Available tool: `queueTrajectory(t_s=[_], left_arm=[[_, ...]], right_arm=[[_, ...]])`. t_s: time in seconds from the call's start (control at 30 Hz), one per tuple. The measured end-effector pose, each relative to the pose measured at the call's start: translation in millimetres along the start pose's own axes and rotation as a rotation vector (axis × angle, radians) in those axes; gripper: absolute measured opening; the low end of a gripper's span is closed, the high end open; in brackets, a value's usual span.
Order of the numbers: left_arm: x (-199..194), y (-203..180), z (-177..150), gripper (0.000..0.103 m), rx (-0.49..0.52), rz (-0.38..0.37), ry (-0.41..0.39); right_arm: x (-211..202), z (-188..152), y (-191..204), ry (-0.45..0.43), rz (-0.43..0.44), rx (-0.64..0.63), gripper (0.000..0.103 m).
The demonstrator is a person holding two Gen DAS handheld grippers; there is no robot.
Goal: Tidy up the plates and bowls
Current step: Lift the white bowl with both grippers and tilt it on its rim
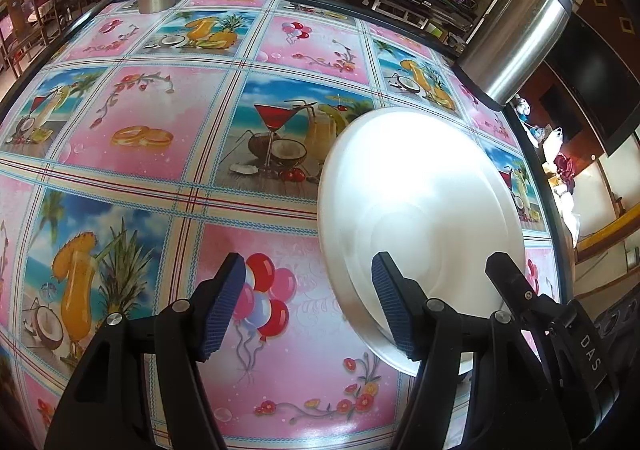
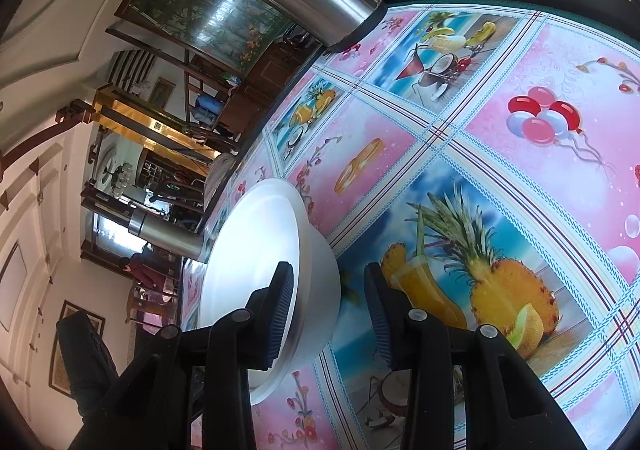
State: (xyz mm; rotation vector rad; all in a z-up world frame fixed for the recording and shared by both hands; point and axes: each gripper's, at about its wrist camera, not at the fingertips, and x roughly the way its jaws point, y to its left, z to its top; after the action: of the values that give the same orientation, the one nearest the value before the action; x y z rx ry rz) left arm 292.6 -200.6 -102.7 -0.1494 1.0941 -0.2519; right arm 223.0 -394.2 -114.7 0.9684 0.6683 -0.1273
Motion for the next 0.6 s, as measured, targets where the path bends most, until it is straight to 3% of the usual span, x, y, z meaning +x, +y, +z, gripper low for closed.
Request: queueTrajectory(t_s=[0.6], left_arm=[[1.6, -4.4, -2.3, 0.065, 0.014, 0.0, 0.01]], right_arm=[[2.5, 0.5, -2.3, 0.008, -0.004, 0.006, 0.037]])
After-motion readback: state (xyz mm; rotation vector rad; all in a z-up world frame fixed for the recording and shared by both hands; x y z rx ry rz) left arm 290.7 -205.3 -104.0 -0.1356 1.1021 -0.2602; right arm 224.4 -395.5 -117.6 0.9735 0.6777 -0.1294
